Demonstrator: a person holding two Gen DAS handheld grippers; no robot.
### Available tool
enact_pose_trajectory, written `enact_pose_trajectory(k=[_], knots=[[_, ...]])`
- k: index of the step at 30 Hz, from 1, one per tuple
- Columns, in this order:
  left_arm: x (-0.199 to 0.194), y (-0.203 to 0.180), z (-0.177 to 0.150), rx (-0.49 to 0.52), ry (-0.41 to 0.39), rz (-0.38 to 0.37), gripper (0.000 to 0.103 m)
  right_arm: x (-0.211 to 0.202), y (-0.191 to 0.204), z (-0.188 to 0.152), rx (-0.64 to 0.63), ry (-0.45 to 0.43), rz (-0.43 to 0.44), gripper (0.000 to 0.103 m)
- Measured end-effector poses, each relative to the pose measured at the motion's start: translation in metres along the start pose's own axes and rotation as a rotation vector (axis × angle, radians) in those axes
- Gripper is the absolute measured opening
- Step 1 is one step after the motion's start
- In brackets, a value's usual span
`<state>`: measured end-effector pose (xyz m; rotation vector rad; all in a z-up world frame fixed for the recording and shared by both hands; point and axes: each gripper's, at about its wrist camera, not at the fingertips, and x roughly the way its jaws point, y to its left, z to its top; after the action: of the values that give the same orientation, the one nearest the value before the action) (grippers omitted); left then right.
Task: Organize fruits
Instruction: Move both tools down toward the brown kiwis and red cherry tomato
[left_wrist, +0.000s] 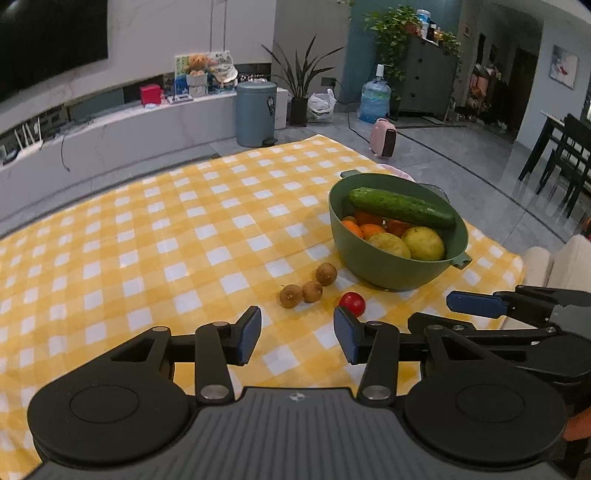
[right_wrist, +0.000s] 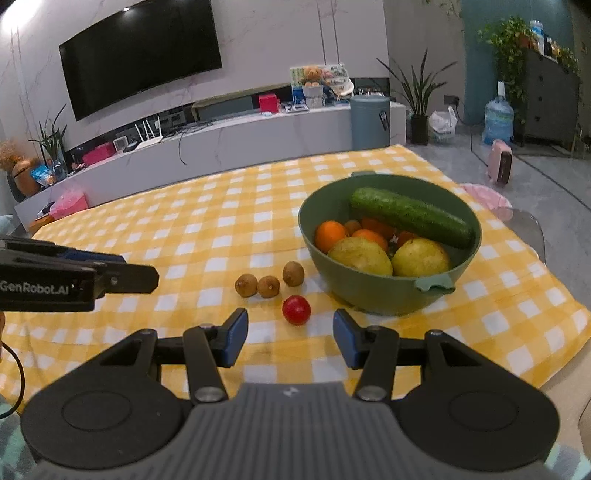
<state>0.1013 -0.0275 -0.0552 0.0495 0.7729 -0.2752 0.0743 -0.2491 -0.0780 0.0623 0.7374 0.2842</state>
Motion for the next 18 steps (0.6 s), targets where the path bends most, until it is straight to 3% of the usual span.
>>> enact_pose_trajectory(k=[4, 6, 10, 12, 18], knots=[[0.004, -0.001, -0.003, 0.017, -0.036, 0.031, 0.054, 0.006, 0.003, 0.0, -0.022, 0.031, -0.009, 0.049], [0.007, -0.002, -0.003, 0.026, -0.05, 0.062, 0.062, 0.01, 0.004, -0.001, -0.021, 0.043, -0.011, 0.05], [0.012, 0.0, -0.005, 0.028, -0.101, 0.071, 0.071, 0.016, 0.003, 0.001, -0.007, 0.037, -0.017, 0.064], [0.017, 0.002, -0.004, 0.023, -0.095, 0.089, 0.074, 0.021, 0.003, 0.001, -0.002, 0.032, -0.021, 0.068], [0.039, 0.011, -0.001, -0.026, -0.024, 0.086, 0.074, 0.037, 0.008, 0.008, -0.017, 0.025, -0.021, 0.067]])
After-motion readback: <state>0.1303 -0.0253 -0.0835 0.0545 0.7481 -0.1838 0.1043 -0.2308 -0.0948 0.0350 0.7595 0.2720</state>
